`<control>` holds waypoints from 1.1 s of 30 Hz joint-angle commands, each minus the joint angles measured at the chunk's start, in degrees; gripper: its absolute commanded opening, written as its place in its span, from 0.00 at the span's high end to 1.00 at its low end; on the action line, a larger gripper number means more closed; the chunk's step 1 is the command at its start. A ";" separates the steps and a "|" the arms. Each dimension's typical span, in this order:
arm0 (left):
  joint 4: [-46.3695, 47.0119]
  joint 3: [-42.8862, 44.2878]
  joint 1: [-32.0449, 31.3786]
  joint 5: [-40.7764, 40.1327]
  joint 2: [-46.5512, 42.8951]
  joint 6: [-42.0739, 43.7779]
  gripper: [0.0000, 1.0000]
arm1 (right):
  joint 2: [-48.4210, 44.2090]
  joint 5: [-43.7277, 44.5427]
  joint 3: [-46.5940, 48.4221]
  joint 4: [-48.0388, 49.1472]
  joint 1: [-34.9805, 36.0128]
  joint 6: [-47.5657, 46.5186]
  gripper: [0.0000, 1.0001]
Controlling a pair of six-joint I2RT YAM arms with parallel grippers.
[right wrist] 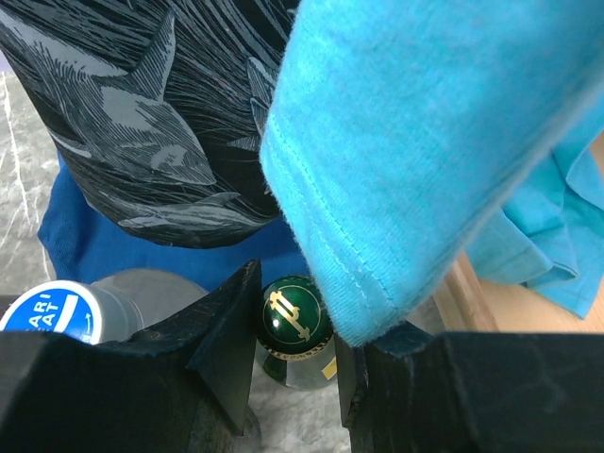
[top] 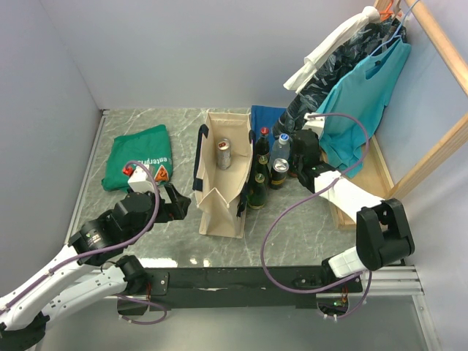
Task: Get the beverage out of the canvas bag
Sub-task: Place the drink at the center of the board.
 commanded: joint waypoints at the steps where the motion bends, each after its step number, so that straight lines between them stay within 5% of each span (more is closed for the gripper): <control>1: 0.85 0.76 -0.30 -1.26 -0.54 -0.08 0.04 | -0.98 2.33 3.56 8.49 -0.28 0.96 1.00; 22: 0.59 0.84 -0.30 -1.62 -0.45 -0.35 0.04 | 1.04 1.71 6.01 6.30 -0.37 2.19 1.00; 27: 0.59 0.76 -0.30 -1.62 -0.54 -0.35 0.04 | 1.04 1.54 6.28 5.42 -0.37 2.46 0.73; 31: 0.68 0.75 -0.30 -1.53 -0.54 -0.26 0.04 | 1.22 1.54 6.63 4.72 -0.28 2.55 0.71; 33: 0.85 0.76 -0.30 -1.44 -0.37 -0.17 0.04 | 1.13 1.62 6.81 4.36 -0.28 2.72 0.61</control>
